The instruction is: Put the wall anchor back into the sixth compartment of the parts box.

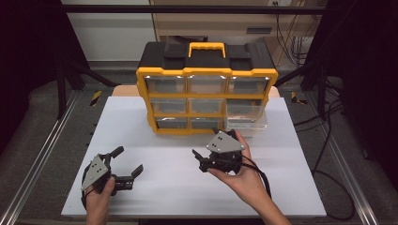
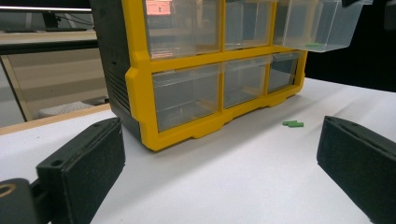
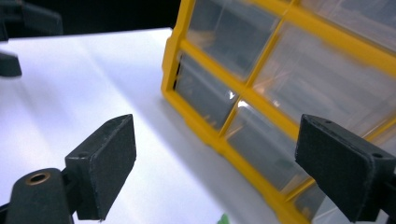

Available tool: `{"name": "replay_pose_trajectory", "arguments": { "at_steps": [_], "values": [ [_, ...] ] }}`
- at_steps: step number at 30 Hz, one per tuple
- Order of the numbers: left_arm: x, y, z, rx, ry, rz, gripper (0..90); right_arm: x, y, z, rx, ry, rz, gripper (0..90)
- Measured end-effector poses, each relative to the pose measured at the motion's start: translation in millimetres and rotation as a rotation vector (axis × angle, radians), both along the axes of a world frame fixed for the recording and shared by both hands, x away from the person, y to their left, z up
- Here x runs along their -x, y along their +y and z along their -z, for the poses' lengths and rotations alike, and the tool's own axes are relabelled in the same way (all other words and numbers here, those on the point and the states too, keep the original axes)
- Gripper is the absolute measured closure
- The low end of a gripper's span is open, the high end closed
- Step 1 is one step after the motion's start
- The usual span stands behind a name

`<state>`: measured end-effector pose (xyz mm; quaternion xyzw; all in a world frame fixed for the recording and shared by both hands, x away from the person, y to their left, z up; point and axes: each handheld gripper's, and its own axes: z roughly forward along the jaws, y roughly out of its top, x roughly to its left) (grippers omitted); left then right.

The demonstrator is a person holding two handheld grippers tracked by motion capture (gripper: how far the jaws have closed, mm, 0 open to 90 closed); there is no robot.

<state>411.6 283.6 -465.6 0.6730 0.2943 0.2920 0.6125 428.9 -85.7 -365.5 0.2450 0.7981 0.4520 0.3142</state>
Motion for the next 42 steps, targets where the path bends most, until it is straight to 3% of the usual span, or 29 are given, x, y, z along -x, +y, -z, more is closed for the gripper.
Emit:
{"name": "replay_pose_trajectory", "arguments": {
  "at_steps": [7, 21, 31, 42],
  "values": [
    [-0.6, -2.1, 0.9, -0.007, 0.003, 0.008, 0.9, 0.2, 4.4, 18.0, 0.05, 0.03, -0.012, 12.6],
    [0.6, -5.5, 1.5, -0.018, 0.006, 0.012, 0.9, -11.2, 11.9, 35.9, 0.111, 0.11, 0.011, 13.6],
    [0.3, -5.4, 1.8, -0.022, 0.008, 0.005, 0.9, -12.3, 3.5, 41.3, 0.112, 0.14, 0.033, 14.4],
    [0.0, -2.0, 2.0, -0.021, 0.01, -0.009, 0.9, -18.0, 5.5, 69.2, 0.115, 0.195, 0.05, 15.2]
  ]
}}
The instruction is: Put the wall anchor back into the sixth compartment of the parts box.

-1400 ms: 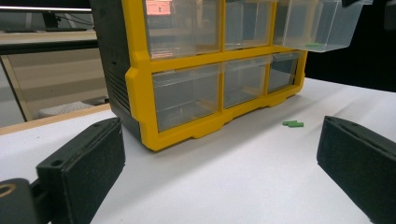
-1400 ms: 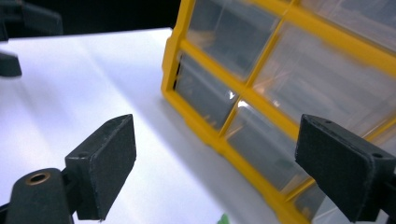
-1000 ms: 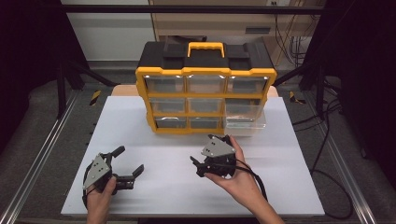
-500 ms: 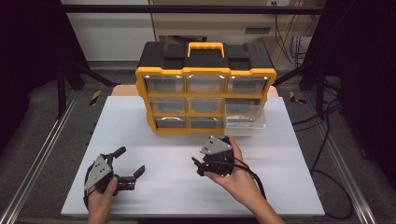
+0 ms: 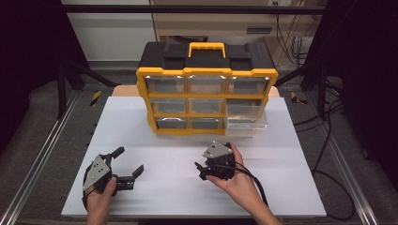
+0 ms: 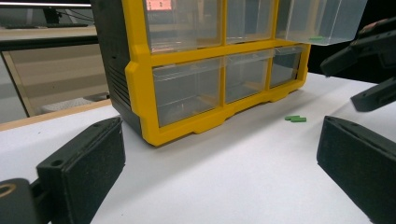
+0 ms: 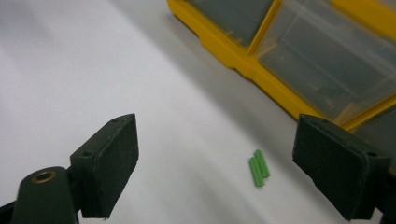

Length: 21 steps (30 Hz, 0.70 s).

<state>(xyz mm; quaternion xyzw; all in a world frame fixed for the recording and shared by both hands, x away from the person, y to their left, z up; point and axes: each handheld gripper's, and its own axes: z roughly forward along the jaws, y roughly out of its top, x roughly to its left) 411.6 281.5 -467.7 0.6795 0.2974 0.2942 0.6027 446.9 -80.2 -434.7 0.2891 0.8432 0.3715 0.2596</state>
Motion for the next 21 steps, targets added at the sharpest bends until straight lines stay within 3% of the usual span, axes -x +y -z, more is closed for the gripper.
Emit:
{"name": "replay_pose_trajectory", "arguments": {
  "at_steps": [9, 21],
  "values": [
    [-1.0, 0.1, 0.2, -0.009, 0.001, -0.001, 0.9, -11.4, 14.5, 30.8, 0.031, 0.066, -0.005, 19.4],
    [-1.9, -0.5, 0.3, -0.009, 0.002, 0.002, 0.9, -28.0, -1.8, 40.9, 0.046, 0.093, 0.041, 47.6]
  ]
}}
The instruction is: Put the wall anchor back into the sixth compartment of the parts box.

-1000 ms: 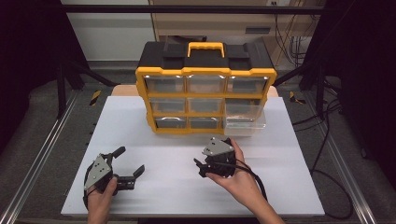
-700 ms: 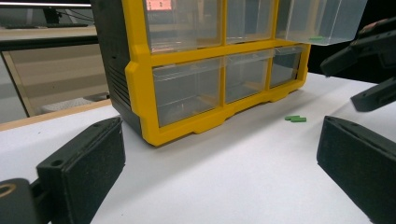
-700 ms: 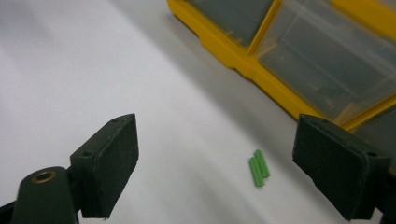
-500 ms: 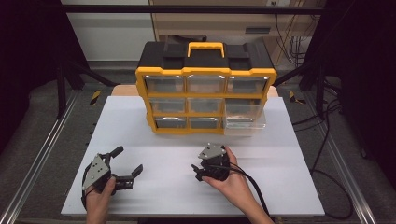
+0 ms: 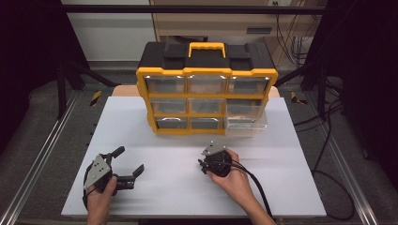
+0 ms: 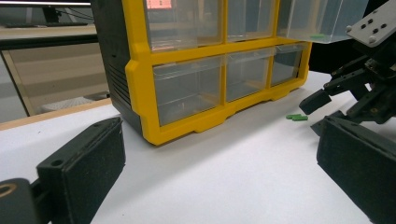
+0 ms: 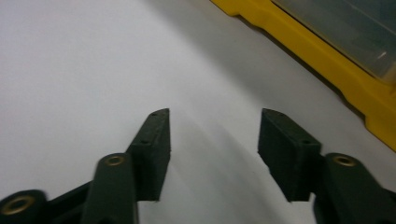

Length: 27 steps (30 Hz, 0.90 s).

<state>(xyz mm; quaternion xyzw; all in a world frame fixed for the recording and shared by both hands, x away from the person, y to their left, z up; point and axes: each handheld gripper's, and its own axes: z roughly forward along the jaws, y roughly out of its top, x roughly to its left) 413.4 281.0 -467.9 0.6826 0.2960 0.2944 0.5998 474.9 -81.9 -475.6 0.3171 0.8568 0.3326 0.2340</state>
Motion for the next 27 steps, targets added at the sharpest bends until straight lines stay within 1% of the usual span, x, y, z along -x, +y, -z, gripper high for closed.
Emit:
{"name": "replay_pose_trajectory", "arguments": {
  "at_steps": [2, 4, 5, 8, 10, 12, 13, 17, 20, 21, 23, 27],
  "values": [
    [1.3, -1.4, -0.9, -0.004, -0.005, 0.005, 0.9, 0.4, -3.9, -0.2, 0.012, -0.013, 0.0, 49.8],
    [1.7, -2.4, -0.9, -0.006, -0.005, 0.008, 1.0, 2.4, -8.3, -1.3, -0.002, -0.031, 0.012, 55.9],
    [1.6, -2.7, -0.8, -0.006, -0.005, 0.01, 0.9, 3.1, -11.8, -2.0, -0.006, -0.049, 0.017, 58.7],
    [1.3, -3.4, -0.5, -0.008, -0.004, 0.011, 1.0, 2.1, -17.5, -1.1, -0.013, -0.065, 0.022, 64.7],
    [1.4, -2.9, -0.7, -0.008, -0.004, 0.009, 0.9, 1.1, -19.4, 1.2, -0.018, -0.067, 0.03, 67.1],
    [1.5, -1.2, -1.2, -0.011, -0.006, 0.0, 0.9, 0.0, -21.5, 3.6, -0.047, -0.068, 0.05, 70.0],
    [1.5, -0.6, -1.2, -0.01, -0.006, -0.001, 1.0, -1.1, -22.5, 6.3, -0.068, -0.058, 0.059, 70.8],
    [1.2, 3.0, -1.1, 0.004, -0.006, -0.011, 0.9, -4.0, -23.3, 10.7, -0.094, -0.046, 0.075, 71.5],
    [0.0, 2.5, -0.7, -0.001, -0.004, -0.01, 0.9, -6.2, -24.3, 11.0, -0.11, -0.043, 0.08, 72.8],
    [-0.3, 1.9, -0.4, -0.003, -0.003, -0.009, 0.9, -7.1, -24.5, 11.4, -0.115, -0.037, 0.082, 73.1],
    [-0.3, 0.9, 0.0, -0.006, -0.001, -0.005, 0.9, -9.3, -25.0, 12.8, -0.106, -0.035, 0.086, 73.7],
    [1.0, -1.5, -0.6, -0.016, -0.004, 0.004, 0.9, -12.7, -27.1, 11.9, -0.113, -0.033, 0.094, 74.4]
  ]
}}
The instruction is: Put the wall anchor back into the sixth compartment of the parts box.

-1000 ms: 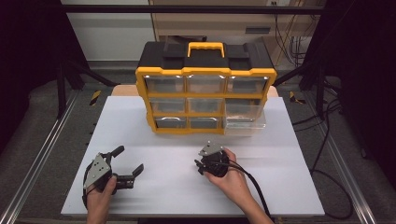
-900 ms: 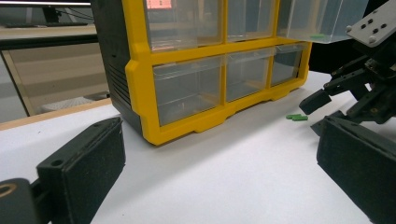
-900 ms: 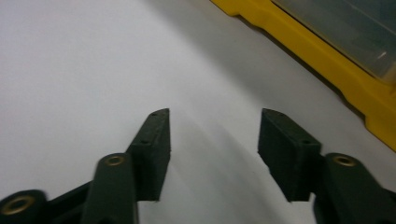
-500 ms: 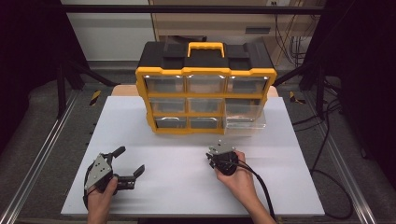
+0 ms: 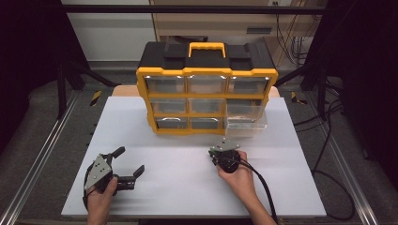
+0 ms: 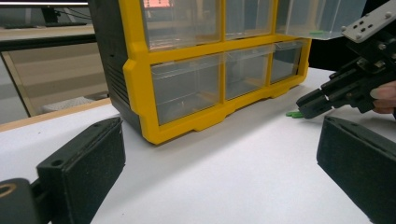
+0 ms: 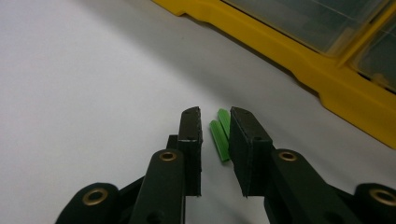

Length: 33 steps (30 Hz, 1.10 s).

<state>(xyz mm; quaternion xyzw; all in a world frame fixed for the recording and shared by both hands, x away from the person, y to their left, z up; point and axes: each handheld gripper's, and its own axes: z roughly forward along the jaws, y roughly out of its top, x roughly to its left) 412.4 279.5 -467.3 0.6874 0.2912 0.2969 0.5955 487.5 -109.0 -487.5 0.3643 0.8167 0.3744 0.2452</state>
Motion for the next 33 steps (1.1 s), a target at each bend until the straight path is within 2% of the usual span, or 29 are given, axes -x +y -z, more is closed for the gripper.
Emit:
{"name": "replay_pose_trajectory", "arguments": {
  "at_steps": [8, 14, 22, 27, 33],
  "values": [
    [0.4, 1.7, -0.6, 0.008, -0.002, -0.005, 0.9, -2.1, -1.9, 0.2, 0.037, 0.002, -0.007, 74.6],
    [0.0, 2.0, -0.5, 0.008, -0.002, -0.005, 0.9, -1.9, -1.2, 1.4, 0.059, 0.004, -0.025, 79.3],
    [0.2, 0.9, -0.6, 0.003, -0.003, -0.003, 0.9, 1.8, 2.4, 0.2, 0.067, 0.001, -0.047, 79.8],
    [0.5, 0.9, -0.9, 0.002, -0.006, -0.003, 0.9, -3.1, 0.9, 1.9, 0.046, 0.013, -0.029, 80.9],
    [0.2, 0.8, -0.7, 0.003, -0.004, -0.003, 0.9, -4.0, 1.1, 2.8, 0.035, 0.016, -0.033, 84.4]
  ]
}}
